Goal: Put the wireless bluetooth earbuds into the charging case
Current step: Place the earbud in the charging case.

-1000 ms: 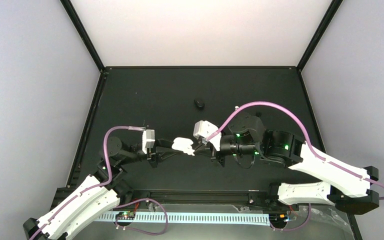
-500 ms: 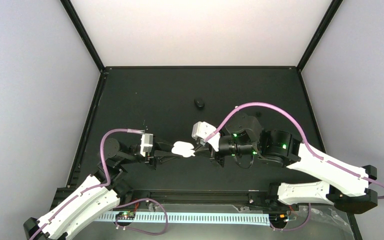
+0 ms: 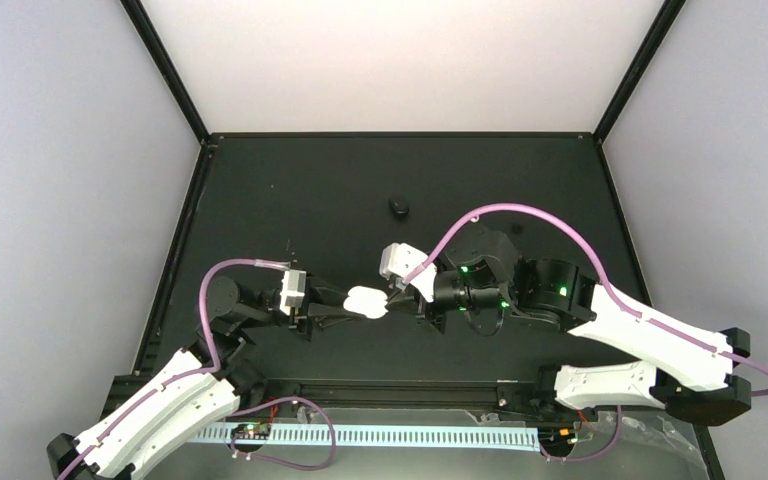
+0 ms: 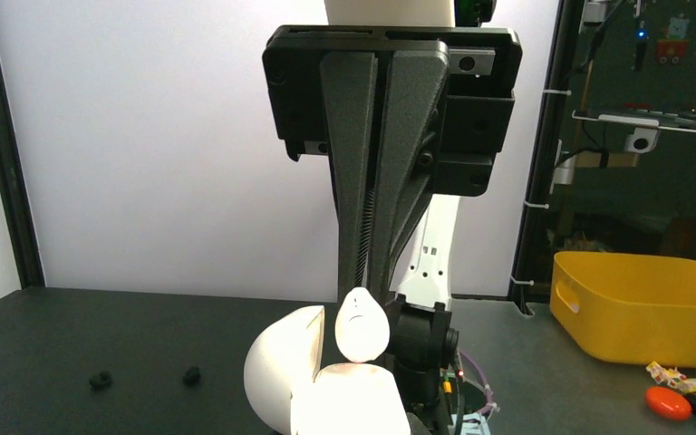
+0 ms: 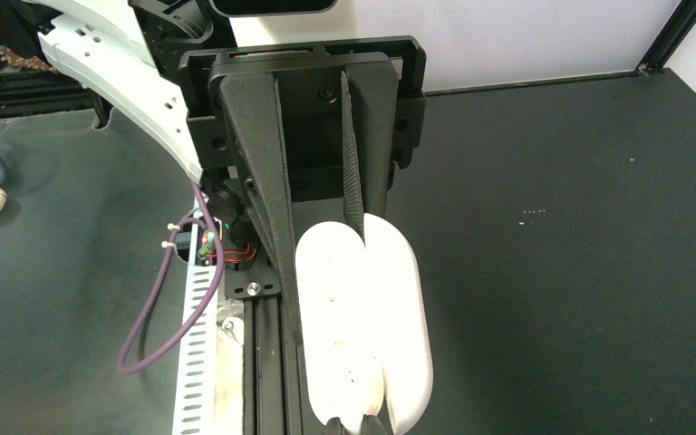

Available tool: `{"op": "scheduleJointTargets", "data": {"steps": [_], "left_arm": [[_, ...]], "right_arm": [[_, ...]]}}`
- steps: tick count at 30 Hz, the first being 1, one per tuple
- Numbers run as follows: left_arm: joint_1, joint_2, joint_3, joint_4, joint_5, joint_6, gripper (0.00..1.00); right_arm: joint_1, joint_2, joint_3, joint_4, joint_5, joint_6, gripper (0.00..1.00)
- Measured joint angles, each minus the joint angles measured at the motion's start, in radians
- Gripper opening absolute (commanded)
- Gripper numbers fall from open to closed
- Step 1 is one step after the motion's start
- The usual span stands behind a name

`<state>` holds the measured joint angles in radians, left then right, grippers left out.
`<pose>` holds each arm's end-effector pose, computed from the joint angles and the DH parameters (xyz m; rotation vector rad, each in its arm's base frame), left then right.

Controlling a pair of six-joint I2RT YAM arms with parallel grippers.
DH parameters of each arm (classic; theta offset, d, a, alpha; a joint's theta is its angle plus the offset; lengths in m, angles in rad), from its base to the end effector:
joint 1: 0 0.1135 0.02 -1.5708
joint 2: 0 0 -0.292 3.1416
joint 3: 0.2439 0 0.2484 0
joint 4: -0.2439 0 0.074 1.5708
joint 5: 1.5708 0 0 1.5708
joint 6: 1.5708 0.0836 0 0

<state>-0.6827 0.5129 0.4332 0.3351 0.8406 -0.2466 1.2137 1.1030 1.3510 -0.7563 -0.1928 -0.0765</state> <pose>0.0664 -0.1342 0.3302 1.0390 1.1320 -1.3029 0.0701 0.2338 0.4155 -1.4170 1.6760 0.8718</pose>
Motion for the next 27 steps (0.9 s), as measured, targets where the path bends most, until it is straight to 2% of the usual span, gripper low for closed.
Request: {"op": "scheduleJointTargets", "data": {"steps": [27], "left_arm": [[-0.001,0.007,0.000,0.003,0.002,0.000,0.01]], "right_arm": [[0.003,0.029,0.001,0.016,0.000,0.000,0.01]]}}
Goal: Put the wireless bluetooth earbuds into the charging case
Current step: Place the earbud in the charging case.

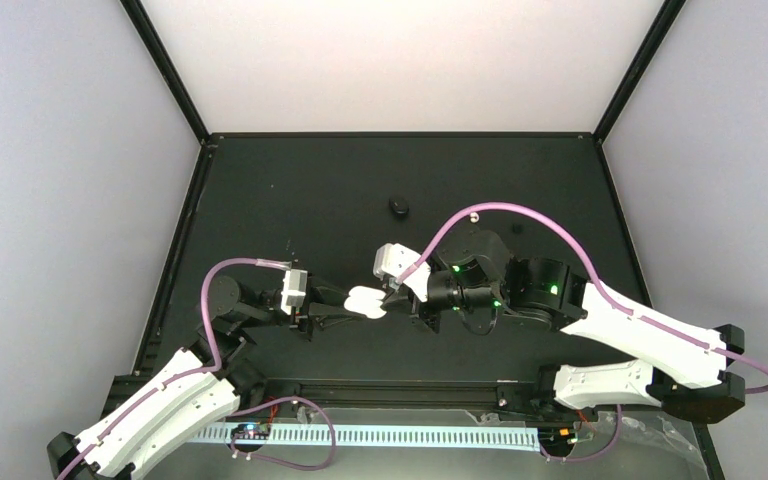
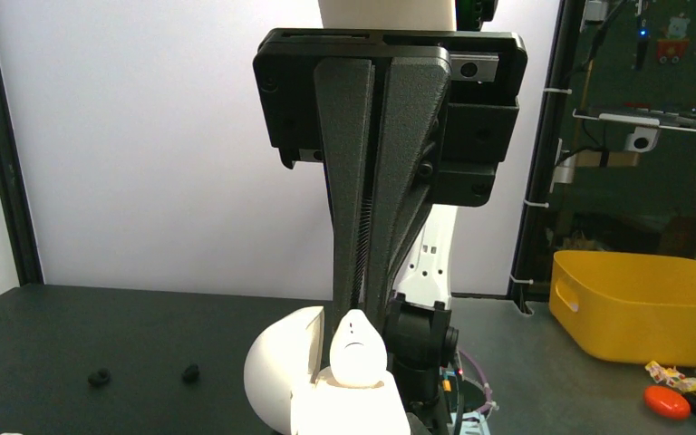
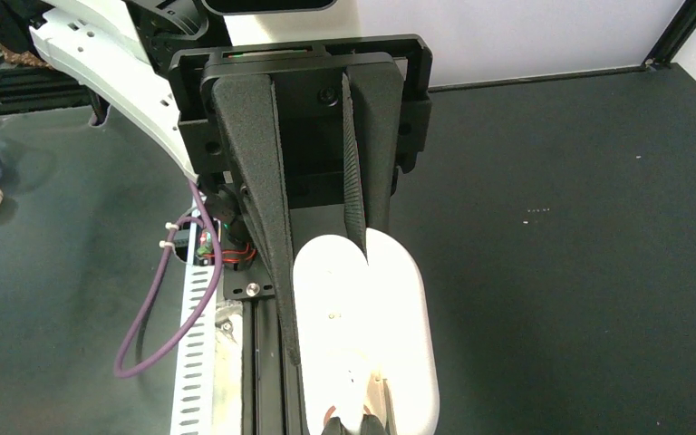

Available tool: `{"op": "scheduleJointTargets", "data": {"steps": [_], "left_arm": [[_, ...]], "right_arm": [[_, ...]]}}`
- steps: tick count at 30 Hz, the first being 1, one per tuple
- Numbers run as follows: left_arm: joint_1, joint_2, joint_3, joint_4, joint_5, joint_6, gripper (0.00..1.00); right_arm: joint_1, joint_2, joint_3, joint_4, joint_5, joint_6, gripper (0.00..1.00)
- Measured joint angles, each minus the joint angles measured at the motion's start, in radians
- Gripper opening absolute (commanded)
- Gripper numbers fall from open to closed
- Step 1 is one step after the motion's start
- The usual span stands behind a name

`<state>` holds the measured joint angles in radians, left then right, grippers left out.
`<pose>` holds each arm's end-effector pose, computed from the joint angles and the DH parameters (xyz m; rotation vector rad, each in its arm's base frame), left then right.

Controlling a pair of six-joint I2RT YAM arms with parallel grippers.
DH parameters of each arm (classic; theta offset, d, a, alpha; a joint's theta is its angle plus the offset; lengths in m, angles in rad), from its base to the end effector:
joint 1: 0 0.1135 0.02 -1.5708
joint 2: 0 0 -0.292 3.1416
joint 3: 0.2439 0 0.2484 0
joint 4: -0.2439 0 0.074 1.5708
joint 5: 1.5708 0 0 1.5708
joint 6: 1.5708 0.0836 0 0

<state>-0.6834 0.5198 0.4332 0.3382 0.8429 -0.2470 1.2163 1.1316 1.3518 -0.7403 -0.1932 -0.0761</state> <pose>0.0672 -0.1352 0.3297 1.0415 1.1352 -1.3060 0.0729 0.2432 0.4114 -1.4259 1.6850 0.8693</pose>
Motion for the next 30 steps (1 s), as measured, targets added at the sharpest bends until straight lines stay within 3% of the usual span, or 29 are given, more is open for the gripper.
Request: {"op": "scheduleJointTargets", "data": {"steps": [8,13,23,30], "left_arm": [[0.000,0.000,0.000,0.000,0.000,0.000,0.02],[0.000,0.000,0.000,0.000,0.000,0.000,0.02],[0.000,0.002,0.000,0.000,-0.001,0.000,0.01],[0.000,0.012,0.000,0.000,0.000,0.000,0.02]], "right_arm": [[0.001,0.010,0.000,0.000,0.000,0.000,0.01],[0.001,0.011,0.000,-0.001,0.000,0.007,0.15],[0.002,0.007,0.000,-0.001,-0.004,0.020,0.25],[0.002,-0.077,0.000,0.010,0.016,0.037,0.43]]}}
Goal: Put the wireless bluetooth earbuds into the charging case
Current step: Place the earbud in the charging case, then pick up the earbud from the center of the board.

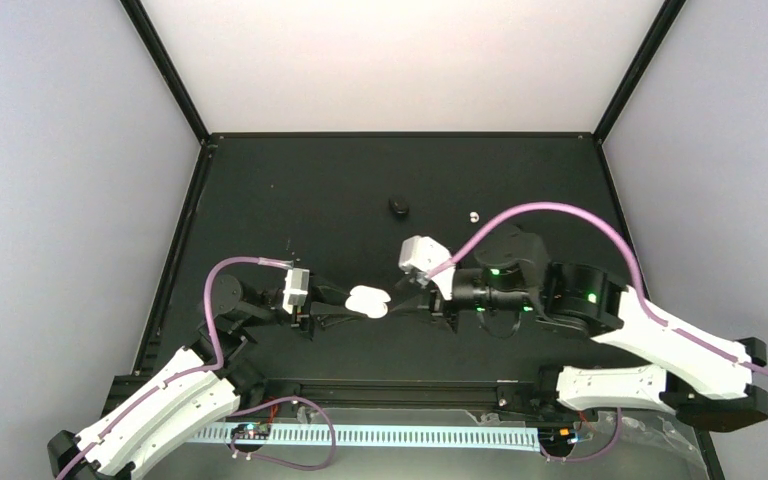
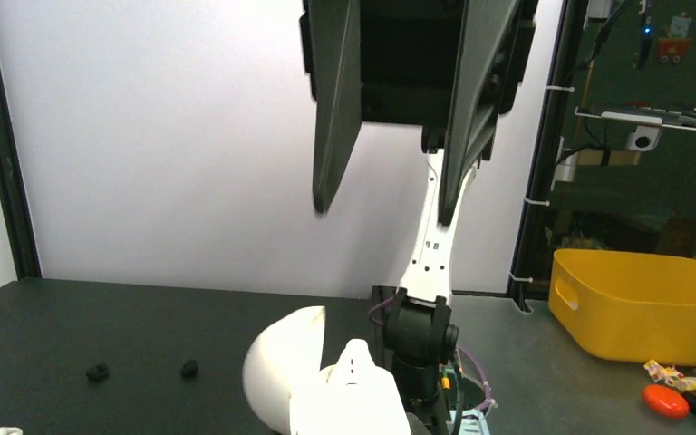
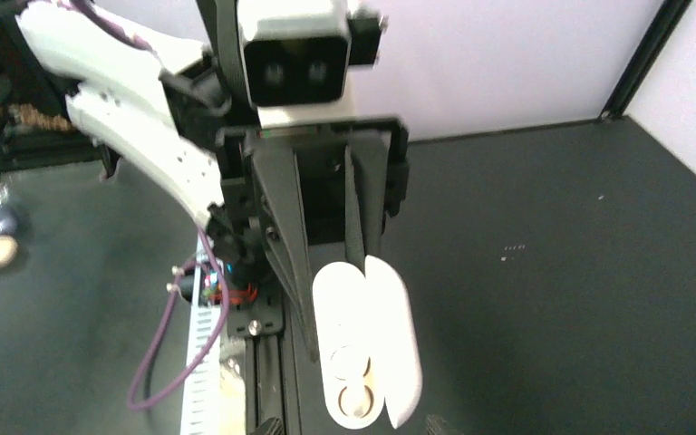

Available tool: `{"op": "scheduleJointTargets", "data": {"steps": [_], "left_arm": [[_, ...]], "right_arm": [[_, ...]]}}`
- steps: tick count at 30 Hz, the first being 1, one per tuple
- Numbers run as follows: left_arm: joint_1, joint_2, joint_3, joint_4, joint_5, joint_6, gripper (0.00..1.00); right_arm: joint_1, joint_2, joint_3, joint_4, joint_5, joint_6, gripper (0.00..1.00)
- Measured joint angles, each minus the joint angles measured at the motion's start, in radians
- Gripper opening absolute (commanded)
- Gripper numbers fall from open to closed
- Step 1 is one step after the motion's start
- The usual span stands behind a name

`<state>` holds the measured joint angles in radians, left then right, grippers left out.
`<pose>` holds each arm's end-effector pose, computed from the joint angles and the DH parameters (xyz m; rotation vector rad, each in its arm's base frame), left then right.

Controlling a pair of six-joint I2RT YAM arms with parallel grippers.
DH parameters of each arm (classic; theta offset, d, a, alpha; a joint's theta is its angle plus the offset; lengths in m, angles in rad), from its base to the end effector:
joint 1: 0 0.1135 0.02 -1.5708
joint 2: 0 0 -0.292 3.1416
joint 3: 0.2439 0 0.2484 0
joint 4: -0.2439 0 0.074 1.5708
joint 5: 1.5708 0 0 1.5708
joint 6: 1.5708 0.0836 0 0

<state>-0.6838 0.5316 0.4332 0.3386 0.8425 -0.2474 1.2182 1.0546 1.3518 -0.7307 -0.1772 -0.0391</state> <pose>0.0691 -0.1368 0.3284 1.0417 1.1476 -1.3089 0.0658 0.2215 0.4297 -1.3433 1.6431 0.9094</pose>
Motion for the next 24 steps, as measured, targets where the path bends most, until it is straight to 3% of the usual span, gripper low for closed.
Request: {"op": "scheduleJointTargets", "data": {"steps": [7,12,19,24], "left_arm": [[-0.001,0.000,0.000,0.000,0.000,0.000,0.02],[-0.001,0.000,0.000,0.000,0.000,-0.002,0.02],[-0.003,-0.002,0.000,0.000,-0.002,-0.018,0.02],[-0.005,-0.017,0.000,-0.001,-0.006,-0.021,0.02]], "right_arm": [[0.000,-0.101,-0.015,0.063,0.087,0.023,0.50],[-0.037,-0.131,-0.131,0.164,0.206,0.079,0.57],[-0.460,-0.177,-0.473,0.420,0.300,0.352,0.56],[-0.642,-0.043,-0.665,0.631,0.335,0.557,0.54]]}}
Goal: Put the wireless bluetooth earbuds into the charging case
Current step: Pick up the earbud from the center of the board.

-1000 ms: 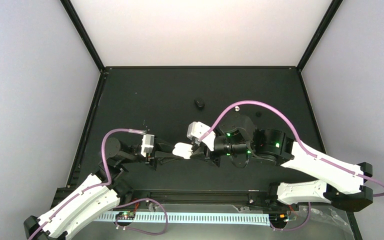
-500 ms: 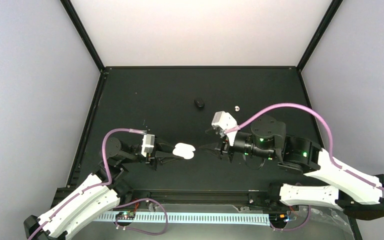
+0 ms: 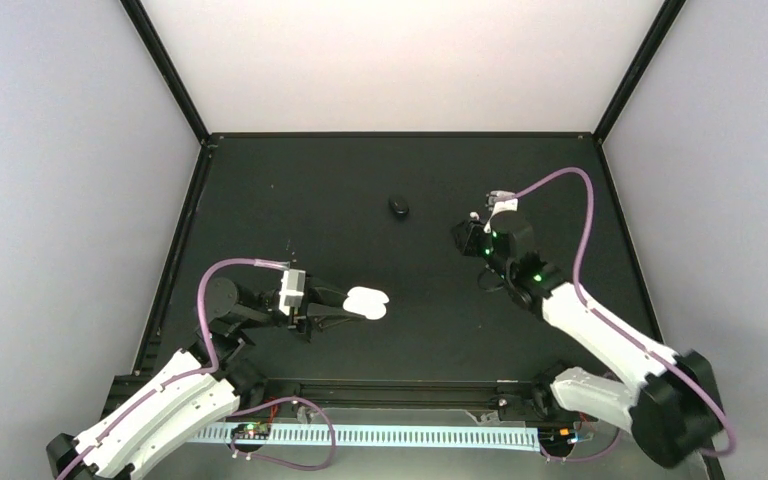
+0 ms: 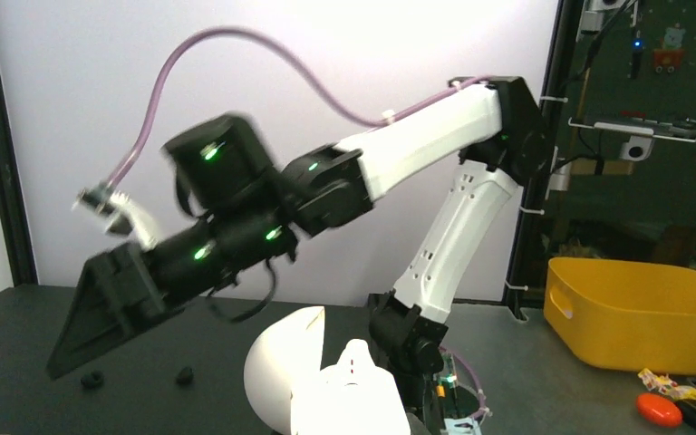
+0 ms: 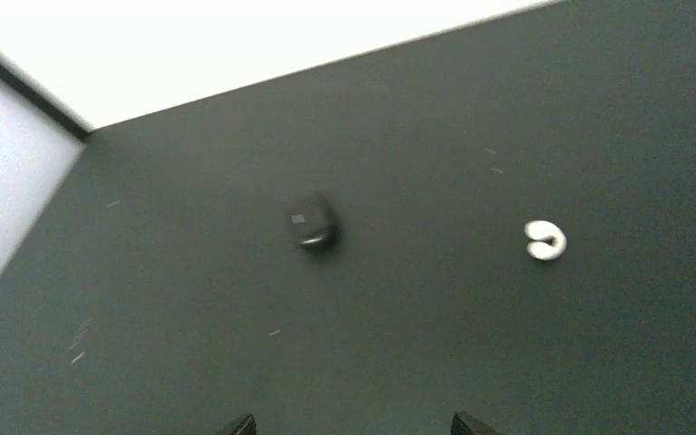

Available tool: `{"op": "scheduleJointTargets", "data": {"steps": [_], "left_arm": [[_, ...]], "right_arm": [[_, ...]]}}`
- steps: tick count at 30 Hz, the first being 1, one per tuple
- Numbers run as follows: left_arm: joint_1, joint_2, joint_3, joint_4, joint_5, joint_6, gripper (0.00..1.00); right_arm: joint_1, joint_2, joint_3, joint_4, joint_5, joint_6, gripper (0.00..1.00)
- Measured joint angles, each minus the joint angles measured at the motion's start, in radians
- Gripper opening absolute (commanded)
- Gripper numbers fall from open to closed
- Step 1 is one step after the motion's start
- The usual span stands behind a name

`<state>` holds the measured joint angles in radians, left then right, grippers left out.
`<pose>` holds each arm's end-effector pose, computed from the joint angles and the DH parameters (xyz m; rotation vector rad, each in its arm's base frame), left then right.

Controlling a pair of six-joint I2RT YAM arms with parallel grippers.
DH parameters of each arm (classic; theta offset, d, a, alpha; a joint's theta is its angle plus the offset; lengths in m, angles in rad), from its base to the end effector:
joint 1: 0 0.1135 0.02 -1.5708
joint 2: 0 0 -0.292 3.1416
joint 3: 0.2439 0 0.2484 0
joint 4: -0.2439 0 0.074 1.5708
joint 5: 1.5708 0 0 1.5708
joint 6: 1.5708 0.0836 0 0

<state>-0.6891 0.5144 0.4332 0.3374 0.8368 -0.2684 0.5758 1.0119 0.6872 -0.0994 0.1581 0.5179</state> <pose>0.0660 -0.1348 0.3303 1.0302 1.1442 -1.3228 0.2214 0.1280 0.2766 0.0450 2.0307 0.5438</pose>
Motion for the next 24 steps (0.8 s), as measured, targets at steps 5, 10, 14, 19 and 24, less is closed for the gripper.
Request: {"op": "scheduleJointTargets", "data": {"steps": [5,10,14,19,24], "left_arm": [[0.000,-0.023,0.000,0.000,-0.009,-0.006,0.01],[-0.001,-0.033,0.000,0.000,-0.024,-0.016,0.02],[-0.002,-0.037,-0.002,0.000,-0.029,-0.017,0.02],[-0.003,-0.037,-0.002,-0.004,-0.030,-0.016,0.02],[-0.003,-0.034,-0.002,-0.007,-0.031,-0.016,0.01]], "right_arm": [[-0.150,0.257,-0.004,0.158,-0.006,0.131,0.49],[-0.285,0.490,0.119,0.203,-0.007,0.170,0.43],[-0.347,0.666,0.302,0.190,-0.010,0.144,0.41],[-0.376,0.816,0.446,0.150,-0.033,0.100,0.44],[-0.386,0.923,0.530,0.092,-0.079,0.082,0.51]]}}
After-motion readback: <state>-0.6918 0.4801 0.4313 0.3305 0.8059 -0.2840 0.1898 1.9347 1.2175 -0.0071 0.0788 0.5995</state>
